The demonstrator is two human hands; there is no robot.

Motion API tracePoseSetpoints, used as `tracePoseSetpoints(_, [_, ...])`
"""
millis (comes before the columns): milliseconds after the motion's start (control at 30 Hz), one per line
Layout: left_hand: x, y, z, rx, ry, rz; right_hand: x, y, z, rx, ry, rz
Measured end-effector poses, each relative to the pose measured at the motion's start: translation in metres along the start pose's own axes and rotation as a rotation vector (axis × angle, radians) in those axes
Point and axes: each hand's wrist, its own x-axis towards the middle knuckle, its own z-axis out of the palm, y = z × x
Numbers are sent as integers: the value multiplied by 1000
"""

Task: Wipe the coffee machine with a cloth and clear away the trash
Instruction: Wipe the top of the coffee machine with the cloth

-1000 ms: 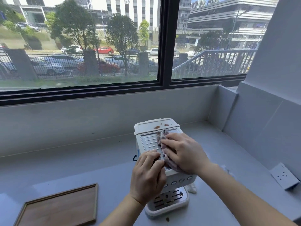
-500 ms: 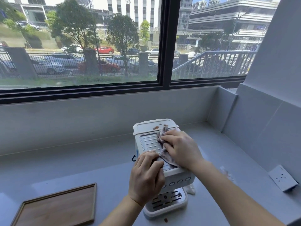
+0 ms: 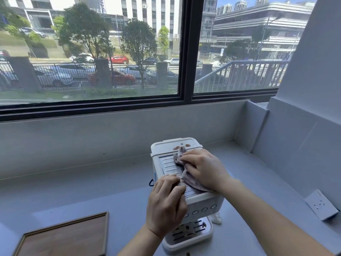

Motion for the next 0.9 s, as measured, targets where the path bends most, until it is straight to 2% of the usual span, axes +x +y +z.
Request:
tracePoseSetpoints(100, [1, 1, -1, 5, 2, -13, 7, -3, 0, -69, 48, 76])
tracePoseSetpoints(200, [-1, 0, -1, 10, -8, -5, -12, -6, 1, -23, 34, -61])
tracePoseSetpoints(267, [-1, -1, -1, 14, -16, -4, -20, 7, -3, -12, 65, -58])
tracePoseSetpoints(333, [1, 1, -1, 8, -15, -17, -11, 19, -4, -53, 114, 57])
tracePoseSetpoints(433, [3, 3, -2, 1, -30, -39, 22, 23, 6, -111, 104, 247])
tracePoseSetpoints(533, [4, 3, -9, -6, -64, -28, 44, 20, 12, -124, 85, 329])
tracePoseSetpoints(600, [5, 2, -10, 0, -77, -7, 39, 20, 12, -135, 69, 318])
tracePoseSetpoints(700, [4, 2, -8, -15, -43, -22, 16, 22, 16, -220, 116, 192])
tracePoseSetpoints(800, [7, 4, -7, -20, -27, -23, 28, 31, 13, -203, 66, 214])
tracePoseSetpoints(900, [5, 4, -9, -9, -28, -10, 63, 30, 11, -172, -53, 294])
